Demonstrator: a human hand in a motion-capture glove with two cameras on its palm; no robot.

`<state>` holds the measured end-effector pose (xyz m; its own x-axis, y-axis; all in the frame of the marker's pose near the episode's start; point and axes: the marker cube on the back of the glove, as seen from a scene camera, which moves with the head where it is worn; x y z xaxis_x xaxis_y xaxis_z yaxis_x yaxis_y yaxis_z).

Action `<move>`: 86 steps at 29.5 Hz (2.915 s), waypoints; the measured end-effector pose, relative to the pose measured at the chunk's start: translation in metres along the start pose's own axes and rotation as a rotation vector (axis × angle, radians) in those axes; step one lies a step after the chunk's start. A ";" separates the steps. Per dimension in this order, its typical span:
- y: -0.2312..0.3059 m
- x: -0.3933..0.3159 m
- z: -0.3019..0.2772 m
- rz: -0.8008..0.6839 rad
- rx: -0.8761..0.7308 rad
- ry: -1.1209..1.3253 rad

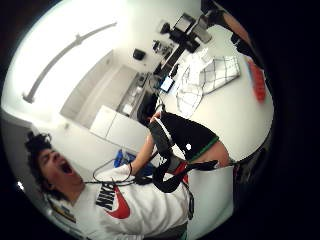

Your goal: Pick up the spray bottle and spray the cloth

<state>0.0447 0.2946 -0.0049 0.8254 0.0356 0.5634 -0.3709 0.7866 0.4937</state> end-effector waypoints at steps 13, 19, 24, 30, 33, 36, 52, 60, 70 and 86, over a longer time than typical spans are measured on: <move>-0.064 0.077 -0.014 0.285 0.144 -0.225; -0.139 0.075 0.038 0.234 0.080 -0.410; -0.170 0.081 0.050 0.208 0.044 -0.520; -0.201 0.073 0.042 0.144 0.059 -0.562; -0.206 0.068 0.035 0.131 0.093 -0.529; -0.209 0.069 0.030 0.129 0.129 -0.488; -0.270 -0.007 -0.086 0.033 0.009 -0.342; -0.303 -0.078 -0.051 0.142 -0.251 -0.197; -0.322 -0.075 -0.018 0.203 -0.382 -0.116; -0.331 -0.109 -0.001 0.199 -0.445 -0.129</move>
<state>0.0783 0.0310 -0.2305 0.6872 0.1574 0.7092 -0.2753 0.9599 0.0538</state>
